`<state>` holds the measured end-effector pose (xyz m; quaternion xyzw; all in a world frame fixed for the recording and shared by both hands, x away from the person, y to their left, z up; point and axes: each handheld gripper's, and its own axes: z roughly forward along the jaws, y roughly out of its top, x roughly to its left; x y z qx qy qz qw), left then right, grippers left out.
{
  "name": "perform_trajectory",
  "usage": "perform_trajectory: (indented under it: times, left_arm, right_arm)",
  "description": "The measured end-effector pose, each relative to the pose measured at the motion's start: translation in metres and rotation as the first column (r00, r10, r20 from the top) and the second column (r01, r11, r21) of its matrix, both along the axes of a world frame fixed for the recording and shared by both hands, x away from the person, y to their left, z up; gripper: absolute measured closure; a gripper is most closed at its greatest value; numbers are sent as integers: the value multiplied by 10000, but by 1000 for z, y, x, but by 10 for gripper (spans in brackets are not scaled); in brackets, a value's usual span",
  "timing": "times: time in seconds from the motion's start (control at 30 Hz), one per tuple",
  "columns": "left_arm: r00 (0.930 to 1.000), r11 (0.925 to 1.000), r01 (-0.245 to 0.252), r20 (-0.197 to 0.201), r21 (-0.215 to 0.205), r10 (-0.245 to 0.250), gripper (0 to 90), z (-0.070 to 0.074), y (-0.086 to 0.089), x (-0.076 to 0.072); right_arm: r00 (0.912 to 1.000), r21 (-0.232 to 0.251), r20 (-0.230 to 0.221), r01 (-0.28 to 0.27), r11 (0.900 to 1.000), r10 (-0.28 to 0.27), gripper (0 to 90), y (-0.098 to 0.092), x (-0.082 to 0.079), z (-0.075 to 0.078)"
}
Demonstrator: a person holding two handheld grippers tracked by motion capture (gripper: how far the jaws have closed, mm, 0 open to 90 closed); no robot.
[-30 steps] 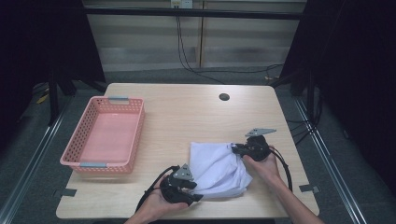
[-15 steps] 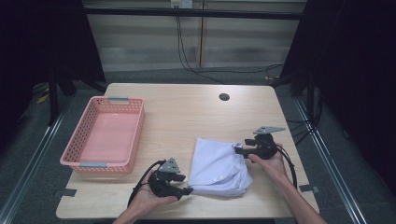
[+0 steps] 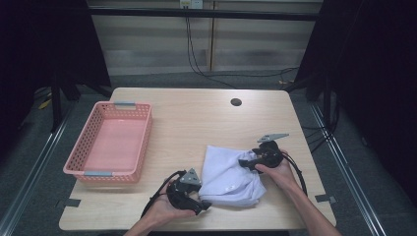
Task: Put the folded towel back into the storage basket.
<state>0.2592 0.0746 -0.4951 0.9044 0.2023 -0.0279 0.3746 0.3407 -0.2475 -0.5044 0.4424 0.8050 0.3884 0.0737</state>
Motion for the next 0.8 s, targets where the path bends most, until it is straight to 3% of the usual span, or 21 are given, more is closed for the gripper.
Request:
perform_trajectory:
  times: [0.13,0.23,0.3,0.4,0.47,0.63,0.8]
  left_arm:
    - [9997,9998,130,210,136,-133,271,0,-7,-1]
    - [9987,9997,52,501,247,-64,343,0,-10,-2]
    - [9970,9990,-227,752,383,198,460,1,-11,-2]
    - [9971,9987,-268,725,428,236,582,2,-11,-3]
    - [9975,9986,78,702,520,-114,650,3,-11,-3]
    - [9996,9993,270,74,276,-273,687,3,-10,-1]
    - [9986,9996,75,-524,-268,-89,710,4,-7,4]
  right_arm:
    - [9998,-235,126,-168,9996,171,156,4,-2,-1]
    - [9992,-354,185,-351,9988,358,208,6,-3,-1]
    - [9984,-240,108,-558,9982,561,286,5,-4,1]
    - [9977,-118,9,-672,9977,672,392,6,-6,2]
    - [9972,-110,-15,-743,9972,742,445,8,-7,2]
    - [9947,-24,-26,-1029,9947,1029,552,11,-9,3]
    - [9930,-236,4,-1183,9927,1183,665,13,-10,8]
